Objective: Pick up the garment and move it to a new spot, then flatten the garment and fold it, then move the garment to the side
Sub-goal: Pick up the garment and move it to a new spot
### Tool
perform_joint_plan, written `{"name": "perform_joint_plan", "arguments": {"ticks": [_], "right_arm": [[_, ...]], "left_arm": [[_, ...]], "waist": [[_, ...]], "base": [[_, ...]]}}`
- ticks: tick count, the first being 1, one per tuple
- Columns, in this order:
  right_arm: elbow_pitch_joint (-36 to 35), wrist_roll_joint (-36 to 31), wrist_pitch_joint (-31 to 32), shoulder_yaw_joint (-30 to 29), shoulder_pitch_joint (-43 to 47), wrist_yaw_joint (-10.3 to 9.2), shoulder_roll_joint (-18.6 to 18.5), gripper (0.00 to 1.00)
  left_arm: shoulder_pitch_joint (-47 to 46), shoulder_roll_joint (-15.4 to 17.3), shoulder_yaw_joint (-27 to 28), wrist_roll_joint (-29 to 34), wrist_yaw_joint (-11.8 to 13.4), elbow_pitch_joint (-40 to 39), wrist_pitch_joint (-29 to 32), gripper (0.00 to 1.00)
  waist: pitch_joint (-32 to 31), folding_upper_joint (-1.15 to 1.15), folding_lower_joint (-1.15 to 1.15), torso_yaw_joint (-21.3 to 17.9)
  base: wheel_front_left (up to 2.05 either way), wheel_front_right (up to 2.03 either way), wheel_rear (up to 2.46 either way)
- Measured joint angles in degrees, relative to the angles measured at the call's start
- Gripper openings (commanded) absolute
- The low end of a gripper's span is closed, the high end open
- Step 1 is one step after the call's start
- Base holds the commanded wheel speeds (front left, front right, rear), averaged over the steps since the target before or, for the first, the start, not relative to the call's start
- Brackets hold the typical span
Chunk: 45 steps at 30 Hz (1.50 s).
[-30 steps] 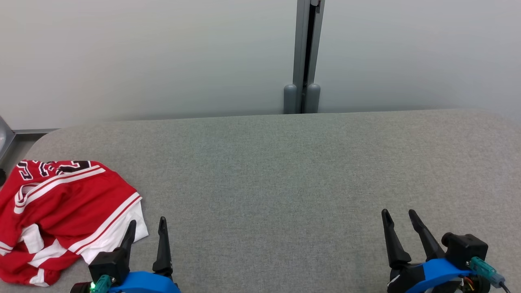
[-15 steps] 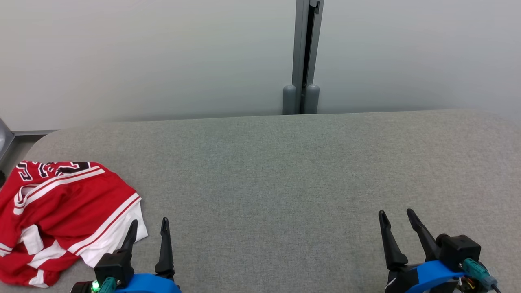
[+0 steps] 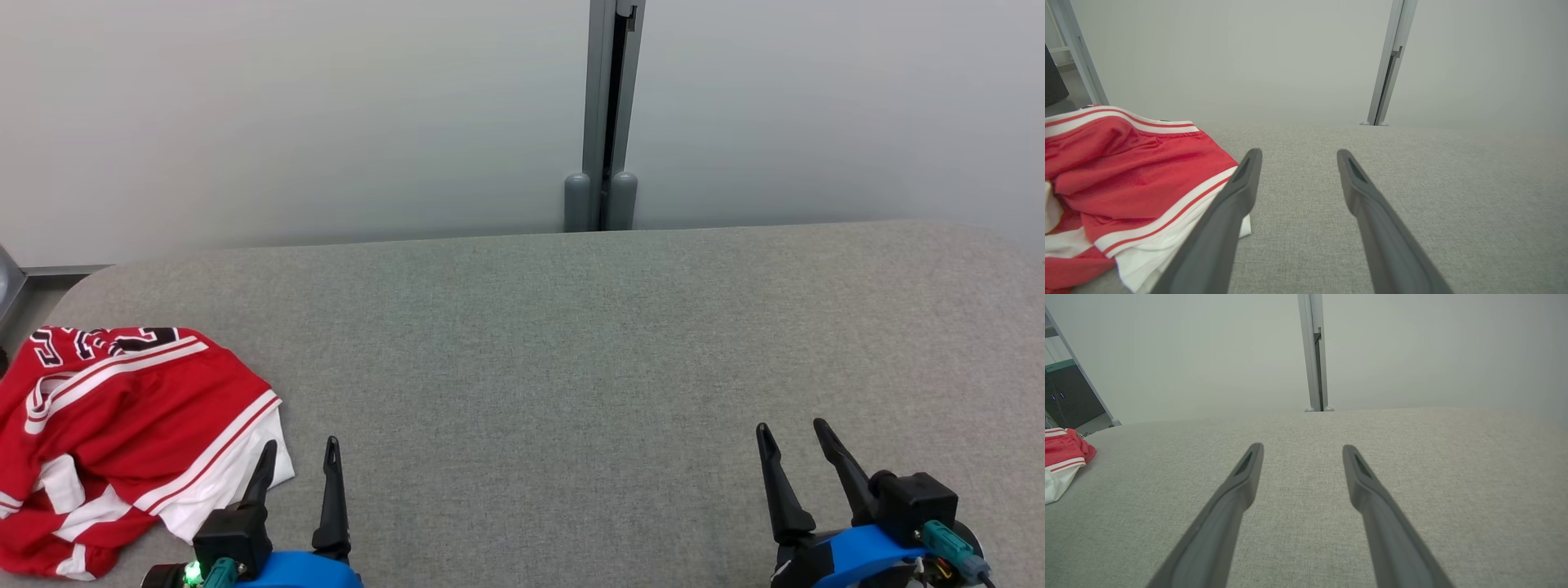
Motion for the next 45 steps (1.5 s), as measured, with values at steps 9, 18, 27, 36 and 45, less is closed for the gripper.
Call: {"name": "perform_joint_plan", "arguments": {"ticks": [9,18,27,36,45], "right_arm": [[0.3,0.2,-0.2,-0.4,0.2,-0.01,0.0,1.0],[0.3,0.6,-0.2,-0.5,0.9,0.0,0.0,1.0],[0.5,1.2,-0.4,0.3,1.0,0.05,-0.1,1.0],[1.2,1.6,-0.8,1.3,0.9,0.05,0.0,1.0],[1.0,1.6,-1.1,0.1,0.5,0.05,0.0,1.0]], "left_arm": [[-0.1,0.1,-0.7,-0.4,0.0,0.6,-0.1,1.0],[0.3,1.0,-0.4,-0.4,0.9,0.3,-0.1,1.0],[1.3,2.4,-0.2,-0.4,1.6,-1.4,0.2,1.0],[2.4,3.3,0.2,-1.0,2.1,-2.9,0.7,1.0],[1.0,3.3,1.4,-5.3,0.4,-9.8,3.5,1.0]], "waist": [[-0.5,0.0,0.0,1.8],[-1.9,0.0,0.0,10.1],[-1.8,0.0,0.0,19.5],[-0.3,0.0,0.0,25.3],[1.6,0.0,0.0,25.4]], "base": [[0.0,0.0,0.0],[0.0,0.0,0.0],[0.0,0.0,0.0],[0.0,0.0,0.0],[0.0,0.0,0.0]]}}
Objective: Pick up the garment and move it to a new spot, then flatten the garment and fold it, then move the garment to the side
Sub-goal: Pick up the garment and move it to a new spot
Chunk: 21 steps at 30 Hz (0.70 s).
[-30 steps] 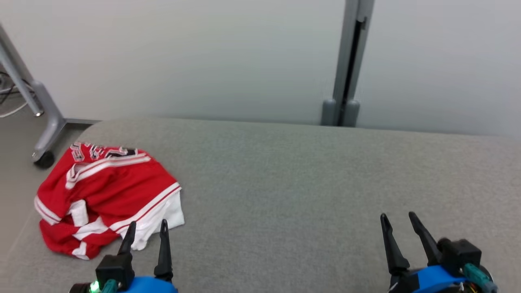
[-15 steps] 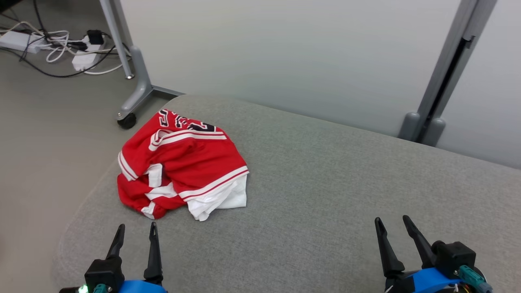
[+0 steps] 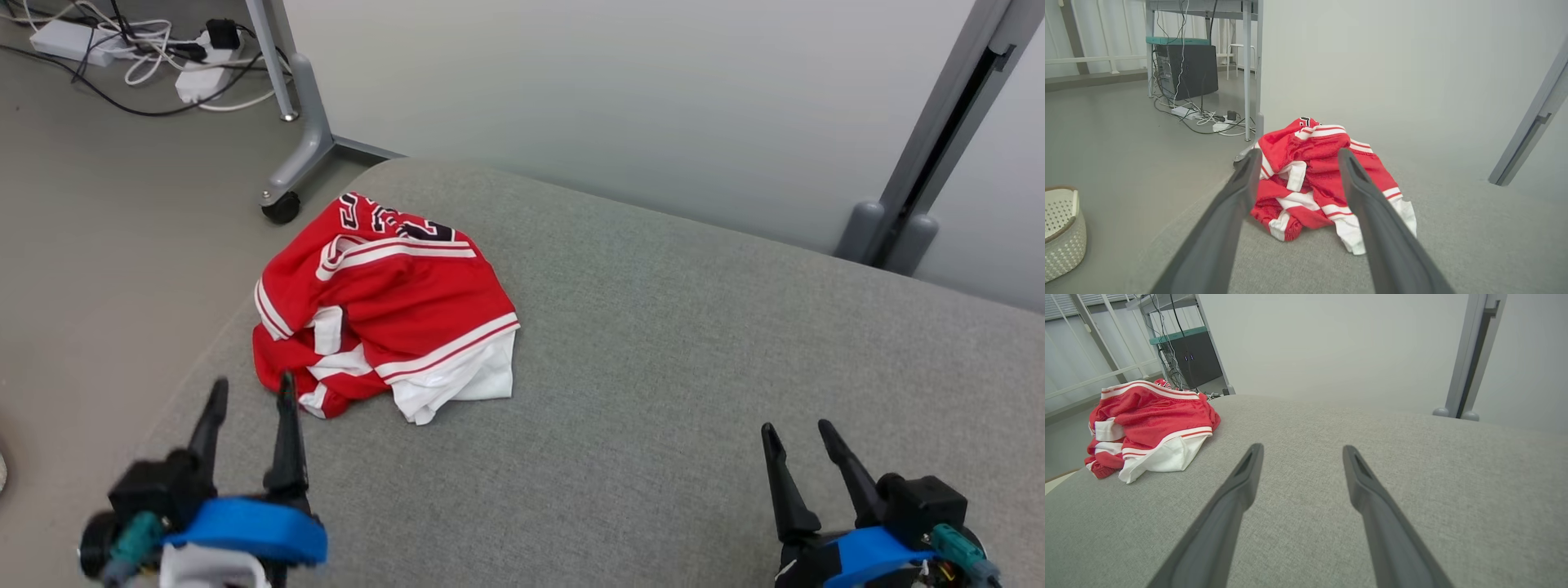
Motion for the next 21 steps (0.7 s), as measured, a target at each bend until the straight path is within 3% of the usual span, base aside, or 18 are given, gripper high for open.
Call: {"name": "perform_joint_plan", "arguments": {"ticks": [4,7,13,21], "right_arm": [[-1.8,-0.9,0.3,-1.0,-0.9,0.0,0.0,1.0],[-3.5,-1.6,0.8,-1.3,-2.6,0.0,0.0,1.0],[-6.4,-3.7,2.2,-1.0,-5.8,0.01,0.0,1.0],[-10.6,-5.9,3.9,-1.9,-9.1,0.0,0.0,1.0]], "left_arm": [[-5.9,3.2,1.8,-2.7,-1.2,-8.0,8.8,1.0],[-11.2,7.3,3.7,-5.6,-2.0,-9.1,19.0,1.0],[-22.1,14.0,9.2,-12.0,-2.8,-3.8,31.4,1.0],[-28.2,19.0,13.4,-17.6,0.3,6.0,45.3,1.0]], "waist": [[3.0,0.0,0.01,-0.9],[6.4,0.0,0.01,-2.4],[14.4,0.0,0.02,-7.3],[24.2,0.0,0.03,-14.9]], "base": [[0.0,0.0,0.0],[0.0,0.0,0.0],[0.0,0.0,0.0],[0.0,0.0,0.0]]}}
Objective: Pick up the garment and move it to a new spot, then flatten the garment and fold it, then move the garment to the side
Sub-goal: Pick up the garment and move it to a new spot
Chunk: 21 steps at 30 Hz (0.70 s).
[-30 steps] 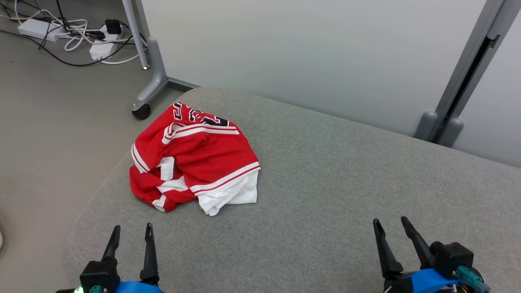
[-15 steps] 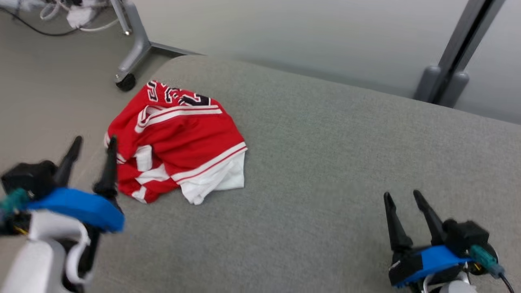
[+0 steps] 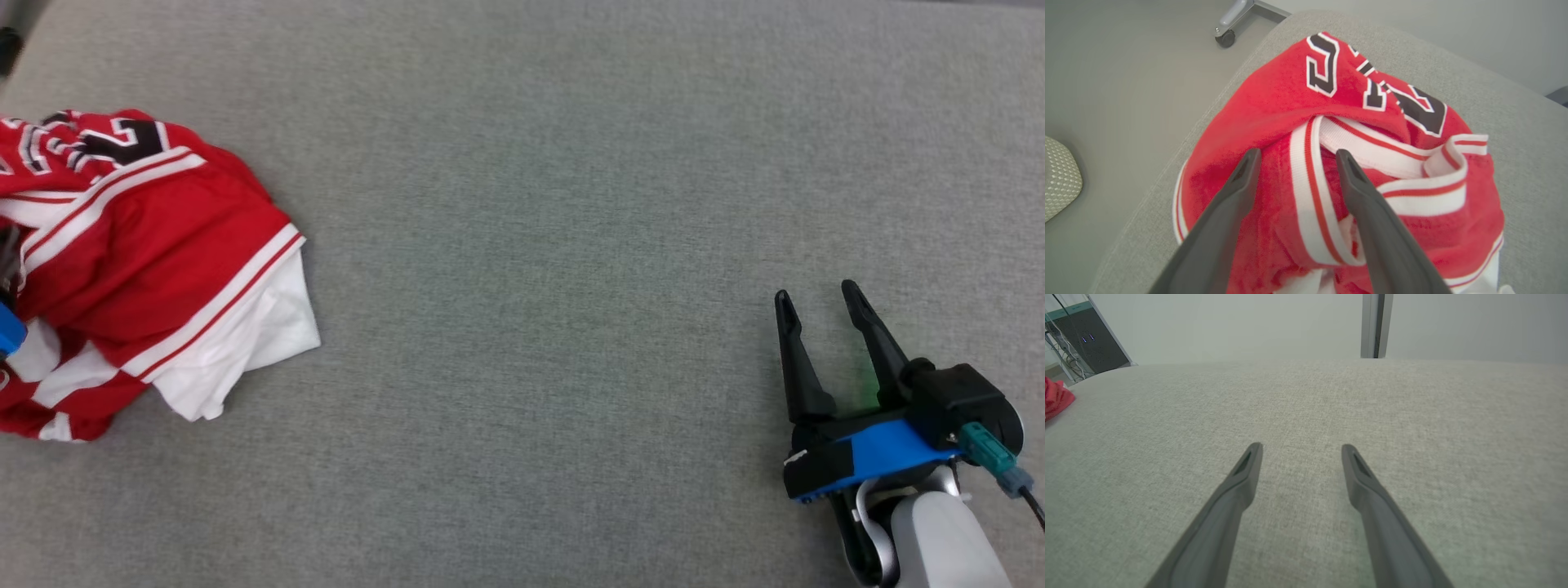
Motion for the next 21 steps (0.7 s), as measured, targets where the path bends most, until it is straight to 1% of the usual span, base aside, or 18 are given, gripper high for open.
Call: {"name": "perform_joint_plan", "arguments": {"ticks": [3,5,6,7,8,9,11,14,16,21], "right_arm": [[-0.8,-0.3,0.1,0.0,-0.6,0.01,0.0,1.0],[-1.1,-0.2,0.0,-0.2,-1.0,0.01,0.0,1.0],[-1.1,0.0,-0.1,-0.2,-0.9,0.01,0.0,1.0],[-1.1,0.3,-0.2,-0.3,-0.9,0.01,0.0,1.0],[-1.0,0.5,-0.4,-0.4,-0.9,0.01,0.0,1.0],[-0.8,0.6,-0.5,-0.5,-0.9,0.01,0.0,1.0],[0.2,1.3,-0.9,-0.6,-0.8,0.01,0.0,1.0],[1.5,2.4,-1.8,-0.4,-0.7,0.01,0.0,1.0],[2.6,3.5,-2.3,-0.3,-0.4,0.01,0.0,1.0],[5.6,5.1,-3.4,-0.2,1.5,0.01,0.0,1.0]], "left_arm": [[0.2,1.2,0.6,-0.6,2.5,2.9,5.2,1.0],[1.3,2.8,-0.2,0.5,4.2,4.0,8.5,1.0],[2.2,3.7,-0.7,1.2,4.6,4.3,10.2,1.0],[3.0,4.2,-0.9,1.6,4.9,4.1,11.1,0.64],[3.4,4.3,-0.8,1.6,4.8,3.5,10.9,0.07],[3.4,4.3,-0.7,1.4,4.7,2.9,10.8,0.0],[3.5,4.8,-0.9,1.5,3.8,1.5,10.6,0.0],[2.9,7.2,-1.0,3.0,2.7,-1.0,8.2,0.0],[1.1,8.1,-1.8,3.7,1.7,-3.0,7.2,0.0],[-6.3,8.5,-5.6,6.2,-1.2,-8.4,4.6,0.0]], "waist": [[1.9,0.0,0.0,-2.3],[2.4,0.0,0.0,-3.6],[2.5,0.0,0.0,-4.1],[2.4,0.0,-0.01,-4.5],[2.1,0.0,-0.01,-4.8],[1.8,0.0,-0.01,-4.9],[0.6,0.0,-0.01,-5.1],[-2.2,0.0,-0.03,-4.8],[-4.5,0.0,-0.03,-4.5],[-11.2,0.0,-0.04,-3.4]], "base": [[0.0,0.0,0.0],[0.0,0.0,0.0],[0.0,0.0,0.0],[0.0,0.0,0.0],[0.0,0.0,0.0],[0.0,0.0,0.0],[0.0,0.0,0.0],[0.0,0.0,0.0],[0.0,0.0,0.0],[0.0,0.0,0.0]]}}
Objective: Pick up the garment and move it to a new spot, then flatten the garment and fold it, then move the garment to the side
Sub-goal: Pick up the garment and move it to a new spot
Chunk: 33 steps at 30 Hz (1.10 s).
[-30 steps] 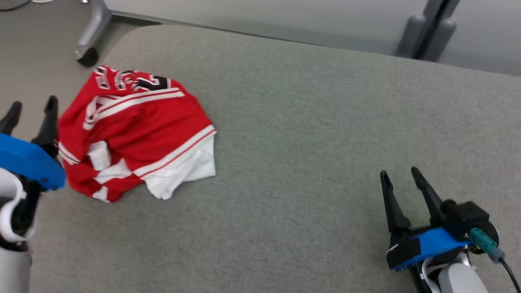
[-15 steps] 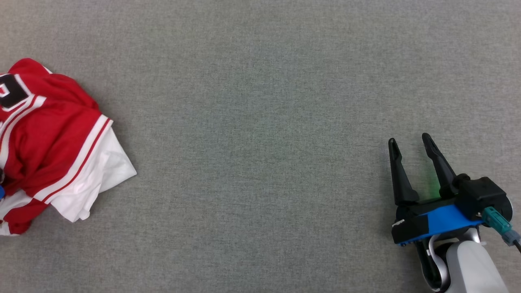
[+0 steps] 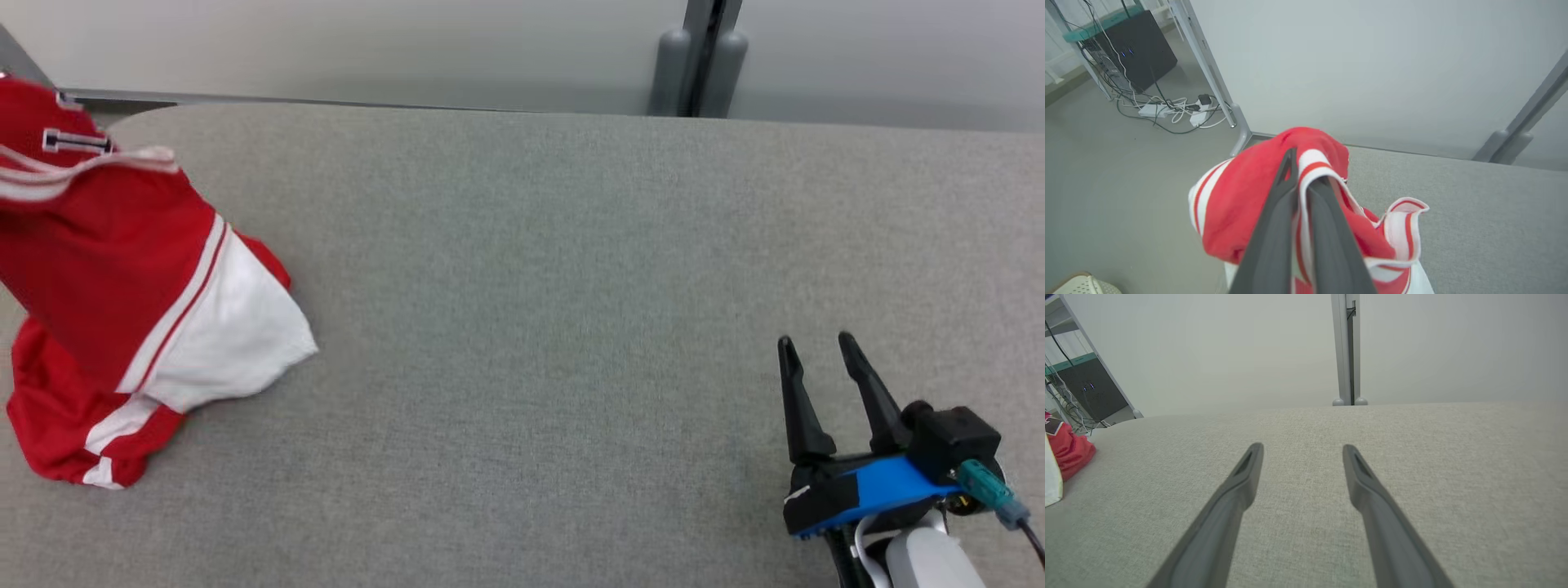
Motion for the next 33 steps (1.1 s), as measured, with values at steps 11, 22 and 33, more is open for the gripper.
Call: {"name": "perform_joint_plan", "arguments": {"ticks": [11,22,33], "right_arm": [[2.0,1.7,-0.7,0.5,2.9,0.0,0.0,1.0],[1.3,1.8,0.0,2.4,3.2,0.0,0.0,1.0],[0.7,3.5,-0.5,3.5,2.2,0.0,0.0,1.0]], "left_arm": [[-20.1,-11.3,-12.9,1.0,-4.6,-5.5,-0.8,0.0],[-22.3,-21.1,-20.5,-1.5,-5.6,-2.5,-0.4,0.0],[-6.8,-25.6,-25.7,-2.5,-4.9,10.4,-6.5,0.0]], "waist": [[-9.7,0.0,0.0,-3.1],[-8.1,0.0,0.02,-13.7],[-3.4,0.0,0.02,-23.4]], "base": [[0.0,0.0,0.0],[0.0,0.0,0.0],[0.0,0.0,0.0]]}}
